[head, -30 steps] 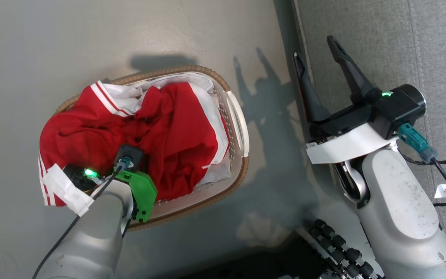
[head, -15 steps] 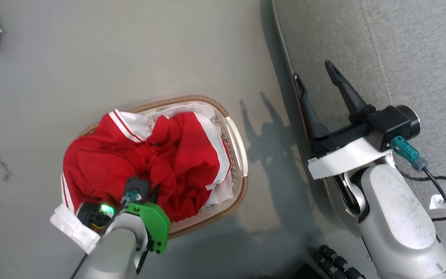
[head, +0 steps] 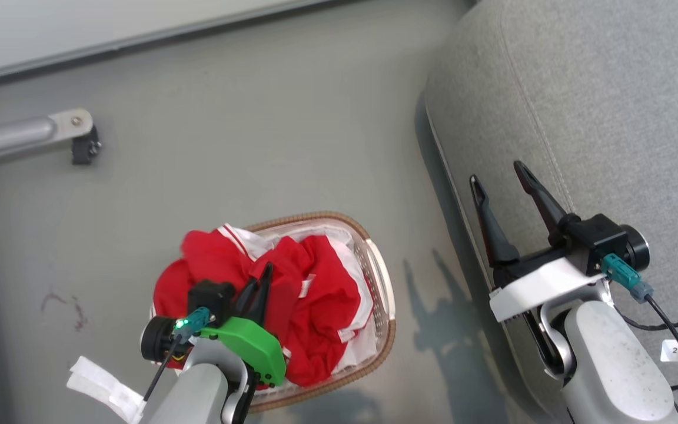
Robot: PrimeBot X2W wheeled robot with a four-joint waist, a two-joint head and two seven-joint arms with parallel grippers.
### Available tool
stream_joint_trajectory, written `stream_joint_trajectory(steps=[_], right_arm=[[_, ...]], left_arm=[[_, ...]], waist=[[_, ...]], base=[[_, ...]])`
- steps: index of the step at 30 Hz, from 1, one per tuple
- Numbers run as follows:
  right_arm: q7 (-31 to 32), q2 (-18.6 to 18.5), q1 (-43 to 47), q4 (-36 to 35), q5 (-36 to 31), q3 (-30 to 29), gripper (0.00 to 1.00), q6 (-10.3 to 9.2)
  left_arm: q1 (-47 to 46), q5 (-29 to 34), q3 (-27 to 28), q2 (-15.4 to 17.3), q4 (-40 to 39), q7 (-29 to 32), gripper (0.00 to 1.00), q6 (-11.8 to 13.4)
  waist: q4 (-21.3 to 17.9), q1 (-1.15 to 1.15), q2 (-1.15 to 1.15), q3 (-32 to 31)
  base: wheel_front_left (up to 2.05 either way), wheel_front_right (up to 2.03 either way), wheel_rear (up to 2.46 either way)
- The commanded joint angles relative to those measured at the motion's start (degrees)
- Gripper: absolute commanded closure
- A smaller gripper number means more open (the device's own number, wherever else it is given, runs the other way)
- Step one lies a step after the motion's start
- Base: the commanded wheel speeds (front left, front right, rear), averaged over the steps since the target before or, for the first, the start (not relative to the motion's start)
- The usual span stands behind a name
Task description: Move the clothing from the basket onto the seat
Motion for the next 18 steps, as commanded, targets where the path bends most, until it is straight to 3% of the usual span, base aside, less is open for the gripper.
stream_joint_trajectory(steps=[1, 9, 18], right_arm=[[-0.12, -0.47, 1.47, 0.33, 0.30, -0.26, 0.00, -0.04], [-0.11, -0.33, 5.13, 1.07, 0.35, -1.35, 0.00, -0.04], [-0.12, -0.93, 8.16, 2.06, 0.16, -0.26, 0.00, -0.05]], left_arm=[[1.77, -0.22, 1.11, 0.15, -2.68, -0.01, 1.00, -0.24], [5.36, -2.11, 5.74, 0.15, -16.74, -0.02, 1.00, -0.23], [2.99, -3.24, 5.82, 0.13, -27.34, -0.02, 1.00, 0.03]], waist=[[3.21, 0.00, 0.00, -6.57], [4.79, 0.00, 0.00, -12.34], [5.90, 0.00, 0.00, -16.62]], base=[[0.00, 0.00, 0.00], [0.00, 0.00, 0.00], [0.00, 0.00, 0.00]])
